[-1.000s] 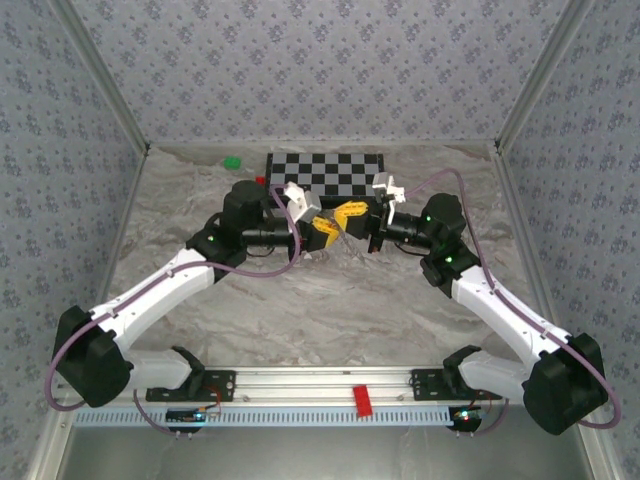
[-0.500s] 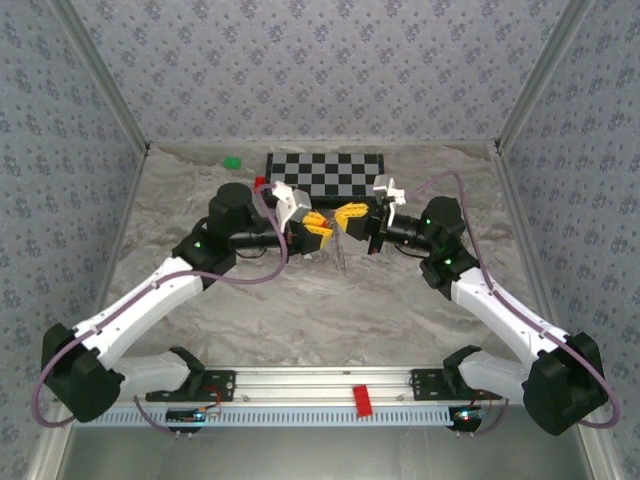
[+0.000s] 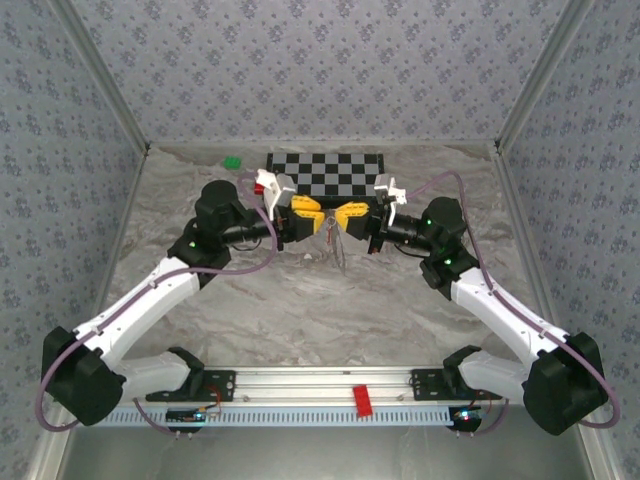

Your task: Put the keys on the keyring

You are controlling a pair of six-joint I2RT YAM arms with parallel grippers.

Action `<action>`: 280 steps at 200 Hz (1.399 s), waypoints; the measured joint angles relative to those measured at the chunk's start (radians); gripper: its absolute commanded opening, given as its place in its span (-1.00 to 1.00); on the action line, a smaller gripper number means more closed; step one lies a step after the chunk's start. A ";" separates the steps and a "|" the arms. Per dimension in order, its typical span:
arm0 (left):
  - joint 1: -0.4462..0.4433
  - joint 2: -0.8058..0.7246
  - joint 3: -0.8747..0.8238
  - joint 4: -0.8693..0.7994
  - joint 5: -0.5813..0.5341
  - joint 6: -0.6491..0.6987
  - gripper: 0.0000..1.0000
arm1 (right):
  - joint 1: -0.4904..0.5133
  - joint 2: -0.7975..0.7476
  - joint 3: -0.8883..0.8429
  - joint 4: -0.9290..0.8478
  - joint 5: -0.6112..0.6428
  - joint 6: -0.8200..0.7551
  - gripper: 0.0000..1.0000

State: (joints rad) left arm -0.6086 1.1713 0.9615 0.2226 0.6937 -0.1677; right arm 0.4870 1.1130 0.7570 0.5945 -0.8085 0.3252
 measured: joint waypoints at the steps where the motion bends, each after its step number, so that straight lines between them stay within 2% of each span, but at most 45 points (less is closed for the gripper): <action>1: 0.000 0.002 0.000 0.002 0.001 -0.001 -0.40 | 0.000 0.000 0.000 0.000 0.000 0.000 -1.00; 78: -0.007 0.045 0.000 0.063 0.055 -0.045 -0.42 | 0.005 0.000 0.000 0.001 0.000 0.000 -1.00; 98: -0.013 0.051 0.000 0.071 0.062 -0.053 -0.51 | 0.006 0.001 0.000 0.001 0.000 0.000 -1.00; 167: -0.016 0.070 0.000 0.101 0.085 -0.064 -0.60 | 0.011 0.003 0.000 0.002 0.000 0.000 -1.00; 205: -0.016 0.076 0.000 0.119 0.104 -0.078 -0.83 | 0.011 0.006 0.000 0.008 0.000 0.000 -1.00; 217: -0.015 0.076 0.000 0.119 0.105 -0.080 -1.00 | 0.011 0.006 0.000 0.008 0.000 0.000 -1.00; 264: -0.014 0.077 0.000 0.117 0.107 -0.077 -1.00 | 0.010 0.007 0.000 0.009 0.001 0.000 -1.00; 280: -0.014 0.076 0.005 0.099 0.106 -0.059 -1.00 | 0.010 0.007 -0.002 0.004 0.005 -0.002 -0.80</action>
State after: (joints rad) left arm -0.6231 1.2476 0.9661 0.3218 0.7994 -0.2268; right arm 0.4973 1.1198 0.7547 0.5983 -0.8040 0.3237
